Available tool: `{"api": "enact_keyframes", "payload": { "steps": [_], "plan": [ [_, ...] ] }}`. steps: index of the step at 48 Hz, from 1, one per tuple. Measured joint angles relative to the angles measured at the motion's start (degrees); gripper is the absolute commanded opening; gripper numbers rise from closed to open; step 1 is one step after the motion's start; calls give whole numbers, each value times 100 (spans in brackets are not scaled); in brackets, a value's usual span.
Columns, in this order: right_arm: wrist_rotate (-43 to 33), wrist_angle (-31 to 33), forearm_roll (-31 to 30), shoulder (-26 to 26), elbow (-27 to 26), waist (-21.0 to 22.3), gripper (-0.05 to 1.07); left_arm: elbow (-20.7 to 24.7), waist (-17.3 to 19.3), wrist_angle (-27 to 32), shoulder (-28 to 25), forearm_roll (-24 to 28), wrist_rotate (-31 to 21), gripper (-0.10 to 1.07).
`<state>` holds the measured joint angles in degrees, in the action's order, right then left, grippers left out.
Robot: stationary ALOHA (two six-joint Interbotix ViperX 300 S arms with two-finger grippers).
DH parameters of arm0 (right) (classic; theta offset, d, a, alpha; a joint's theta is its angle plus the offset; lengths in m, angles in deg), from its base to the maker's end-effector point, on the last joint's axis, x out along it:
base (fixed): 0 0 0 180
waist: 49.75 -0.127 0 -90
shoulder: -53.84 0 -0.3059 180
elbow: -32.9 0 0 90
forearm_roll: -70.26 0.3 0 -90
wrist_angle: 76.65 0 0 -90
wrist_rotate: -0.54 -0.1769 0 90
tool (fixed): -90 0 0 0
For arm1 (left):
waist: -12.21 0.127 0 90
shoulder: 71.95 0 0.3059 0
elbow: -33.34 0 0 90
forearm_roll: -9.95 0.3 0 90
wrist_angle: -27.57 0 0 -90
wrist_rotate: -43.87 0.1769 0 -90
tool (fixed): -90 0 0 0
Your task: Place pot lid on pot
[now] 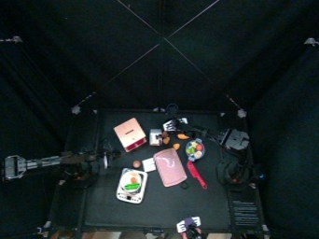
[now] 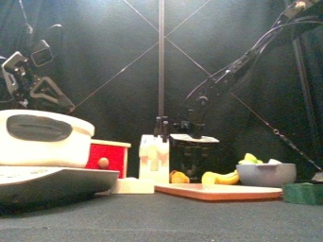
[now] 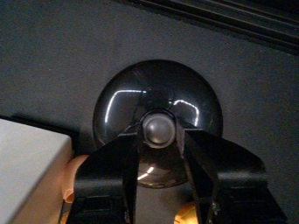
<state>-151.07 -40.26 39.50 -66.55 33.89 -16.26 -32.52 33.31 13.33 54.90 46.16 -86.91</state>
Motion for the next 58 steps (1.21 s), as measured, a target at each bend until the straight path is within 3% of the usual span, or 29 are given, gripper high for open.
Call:
{"api": "enact_keyframes", "payload": {
  "steps": [7,22,40,50,58],
  "plan": [
    [9,229,-9,246,0,-26,65,0,-9,0,0,0,0,55],
    [9,835,0,1362,97,-404,65,0,-18,0,0,-9,0,55],
    [9,1415,483,2127,571,-1705,65,0,-26,0,0,-9,0,55],
    [-44,1371,896,2276,686,-2505,65,0,-26,0,-9,0,0,55],
    [-9,940,1046,2224,659,-3208,65,0,-26,0,-9,-9,0,55]
  ]
}}
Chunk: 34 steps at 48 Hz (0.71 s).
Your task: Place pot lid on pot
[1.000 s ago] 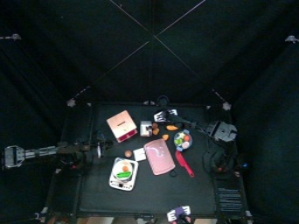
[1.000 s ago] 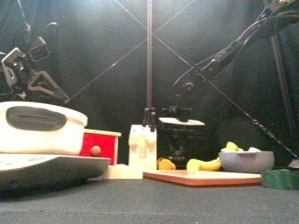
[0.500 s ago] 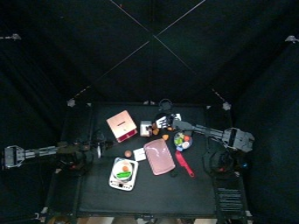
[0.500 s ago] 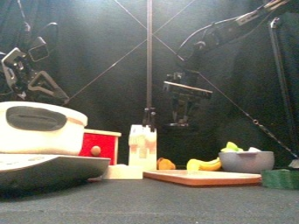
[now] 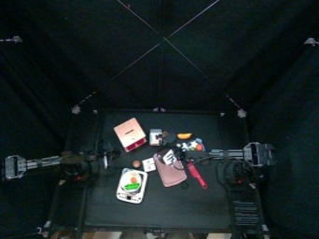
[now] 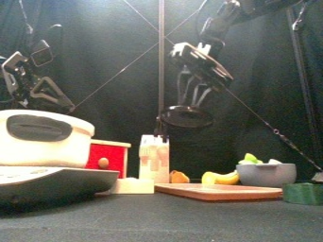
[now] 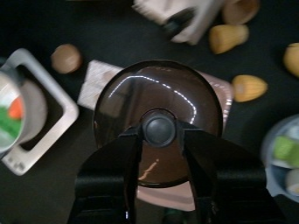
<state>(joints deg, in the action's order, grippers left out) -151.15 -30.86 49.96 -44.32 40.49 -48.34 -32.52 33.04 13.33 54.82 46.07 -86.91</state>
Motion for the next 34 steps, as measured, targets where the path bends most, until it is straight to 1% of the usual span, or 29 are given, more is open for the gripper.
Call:
{"api": "enact_keyframes", "payload": {
  "steps": [9,16,20,27,30,34],
  "plan": [
    [0,-809,9,-387,-185,-536,65,0,0,0,0,9,0,55],
    [18,-1371,-88,-835,-545,-738,65,0,9,0,0,0,0,55],
    [18,-1521,-220,-1099,-800,-800,65,0,18,0,9,-9,-9,55],
    [18,-1459,-466,-1635,-1459,-914,65,0,18,0,0,-70,0,55],
    [18,-1292,-527,-1819,-1723,-949,65,0,18,0,0,-79,-9,55],
    [26,-888,-598,-2101,-2188,-1011,65,0,18,0,0,-79,-9,55]
  ]
}}
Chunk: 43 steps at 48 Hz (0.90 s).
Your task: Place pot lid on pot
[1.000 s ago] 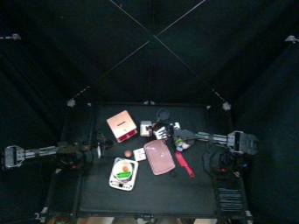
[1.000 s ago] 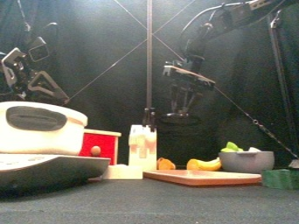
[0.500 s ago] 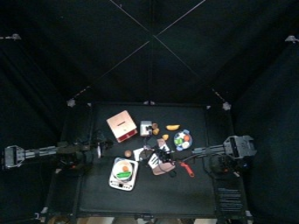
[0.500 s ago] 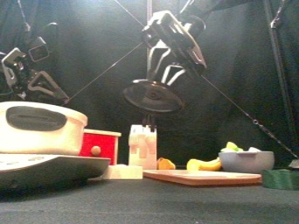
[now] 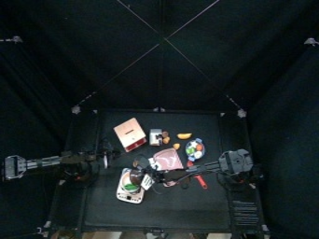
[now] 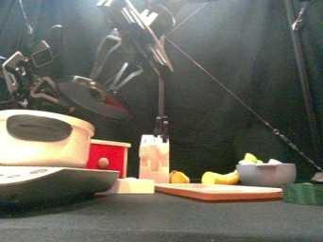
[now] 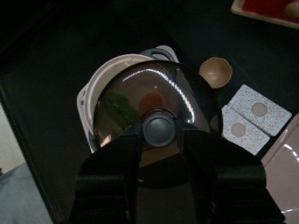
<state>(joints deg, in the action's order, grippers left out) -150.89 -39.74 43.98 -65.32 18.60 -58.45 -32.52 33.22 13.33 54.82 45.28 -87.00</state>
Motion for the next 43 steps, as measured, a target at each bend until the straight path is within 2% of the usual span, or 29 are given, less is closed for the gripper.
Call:
{"api": "enact_keyframes", "payload": {
  "steps": [9,21,28,35,43],
  "plan": [
    [360,659,-44,-431,-800,-79,65,0,9,0,0,-9,9,55],
    [1477,1213,729,-1143,-1916,-132,65,0,9,0,0,-9,9,55],
    [1907,1679,932,-1424,-2399,-132,65,0,9,0,0,-9,9,55],
    [1995,1881,932,-1608,-2716,-123,65,0,9,0,9,-9,9,55],
    [2048,1907,923,-1644,-2821,-132,65,0,9,0,0,-9,0,55]
  ]
}}
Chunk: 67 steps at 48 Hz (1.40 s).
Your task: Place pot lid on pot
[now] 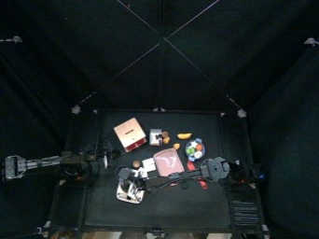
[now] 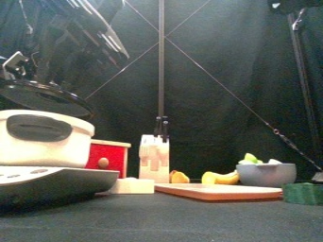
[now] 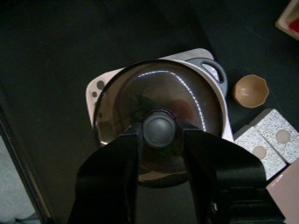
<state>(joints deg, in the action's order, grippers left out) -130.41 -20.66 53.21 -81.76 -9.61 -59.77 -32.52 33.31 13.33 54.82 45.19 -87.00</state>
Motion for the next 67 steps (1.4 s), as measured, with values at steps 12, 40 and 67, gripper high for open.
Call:
{"api": "enact_keyframes", "payload": {
  "steps": [12,40,67],
  "plan": [
    [0,18,0,-62,-18,9,65,0,0,0,9,0,0,55],
    [9,18,-18,-149,-18,114,65,0,0,0,9,0,9,55],
    [35,35,9,-211,-26,114,67,0,0,0,9,0,9,55]
  ]
}}
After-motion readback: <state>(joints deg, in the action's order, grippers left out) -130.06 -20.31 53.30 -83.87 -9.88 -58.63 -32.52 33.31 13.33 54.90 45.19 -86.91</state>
